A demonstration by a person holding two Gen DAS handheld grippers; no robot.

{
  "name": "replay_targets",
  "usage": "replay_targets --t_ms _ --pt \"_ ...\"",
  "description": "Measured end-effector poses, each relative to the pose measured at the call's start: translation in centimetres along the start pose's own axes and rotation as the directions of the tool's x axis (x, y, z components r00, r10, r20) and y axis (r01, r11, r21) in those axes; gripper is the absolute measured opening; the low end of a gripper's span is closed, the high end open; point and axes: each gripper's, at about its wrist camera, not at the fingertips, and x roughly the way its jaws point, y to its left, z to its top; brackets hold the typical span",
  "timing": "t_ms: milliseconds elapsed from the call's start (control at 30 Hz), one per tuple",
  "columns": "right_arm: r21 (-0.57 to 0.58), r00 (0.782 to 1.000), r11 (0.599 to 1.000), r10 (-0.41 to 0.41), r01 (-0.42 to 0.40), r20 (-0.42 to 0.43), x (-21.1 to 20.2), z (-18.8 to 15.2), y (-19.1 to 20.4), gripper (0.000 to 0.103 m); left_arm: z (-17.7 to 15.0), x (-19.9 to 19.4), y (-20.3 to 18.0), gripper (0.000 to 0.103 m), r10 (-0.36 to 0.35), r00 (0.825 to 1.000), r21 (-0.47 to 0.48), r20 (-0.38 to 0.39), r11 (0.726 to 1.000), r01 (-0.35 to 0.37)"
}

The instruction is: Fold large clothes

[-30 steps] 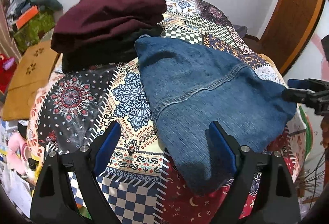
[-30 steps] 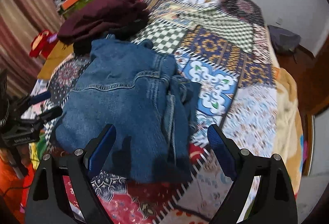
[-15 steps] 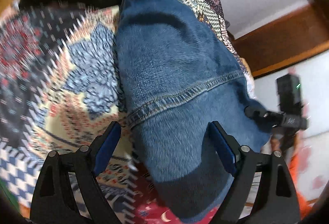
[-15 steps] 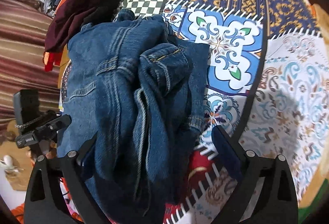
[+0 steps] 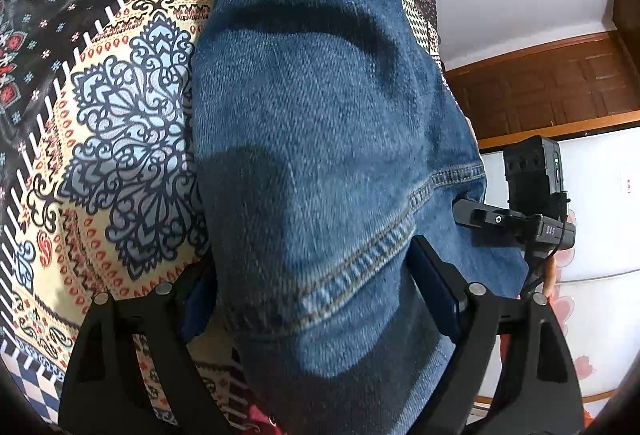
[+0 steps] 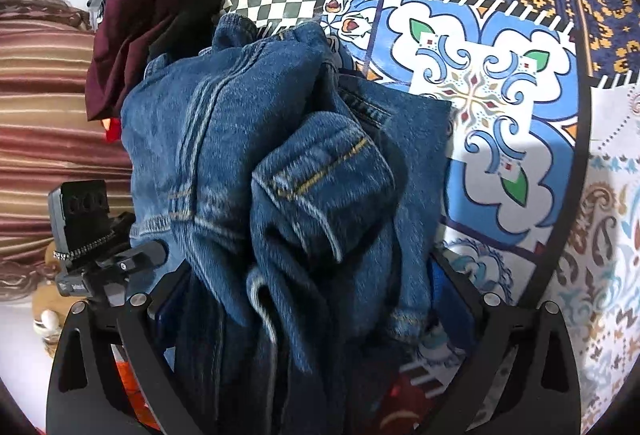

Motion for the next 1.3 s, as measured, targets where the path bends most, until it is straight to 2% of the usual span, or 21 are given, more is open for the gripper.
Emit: replay_targets --t_ms 67,133,300,433,500,667,767,900,1000,1100,1200,1300 --pt "0.010 1.000 1.000 0.017 -0.017 0.003 0.2 0.0 0.2 0.091 0.3 0.1 -0.1 0.086 0.002 1.000 -0.003 -0.005 1.000 -0.002" --pt "0.031 1.000 0.999 0.025 -0.026 0.011 0.4 0.2 0.0 0.085 0.0 -0.2 -0.5 0.079 0.010 1.000 0.013 -0.002 1.000 -0.010" --pt "-0.008 0.999 1.000 0.010 -0.010 0.049 -1.7 -1.2 1.1 0.052 -1.0 -0.8 -2.7 0.067 0.050 0.998 0.088 0.039 0.995 -0.053" --pt "-0.014 0.999 1.000 0.013 -0.013 0.041 -2.5 -2.3 2.6 0.044 -2.0 -2.2 -4.4 0.051 0.059 0.996 0.125 0.067 0.990 -0.067" --pt "-0.023 0.998 0.999 0.029 -0.028 0.049 -3.0 -3.0 3.7 0.042 -2.6 -3.1 -5.2 0.047 0.058 0.995 0.146 0.080 0.987 -0.069" --pt "-0.091 0.995 0.996 0.028 -0.019 0.094 -4.3 -4.2 7.9 0.040 -4.5 -6.8 -6.9 0.041 0.054 0.990 0.197 0.127 0.977 -0.079" --pt "-0.144 0.989 0.989 0.042 -0.021 0.142 -5.8 -4.2 10.9 0.040 -4.5 -9.1 -7.6 0.040 0.058 0.983 0.233 0.175 0.967 -0.099" --pt "-0.208 0.974 0.977 0.083 -0.038 0.211 -7.8 -3.4 15.0 0.040 -4.8 -13.9 -8.6 0.039 0.040 0.962 0.282 0.269 0.952 -0.118" --pt "-0.264 0.956 0.964 0.118 -0.045 0.268 -9.5 -2.5 17.7 0.039 -4.1 -17.4 -10.2 0.039 0.031 0.939 0.319 0.342 0.936 -0.147" --pt "-0.315 0.932 0.948 0.163 -0.056 0.324 -11.2 -1.4 20.2 0.039 -2.5 -20.7 -11.8 0.039 0.016 0.909 0.344 0.417 0.923 -0.174" --pt "-0.365 0.902 0.929 0.206 -0.059 0.380 -12.4 0.6 23.0 0.039 -1.3 -24.7 -13.0 0.039 0.009 0.865 0.374 0.501 0.900 -0.226" --pt "-0.387 0.880 0.919 0.241 -0.072 0.410 -12.7 3.3 25.0 0.039 1.2 -27.6 -13.7 0.039 0.012 0.840 0.383 0.543 0.887 -0.260"
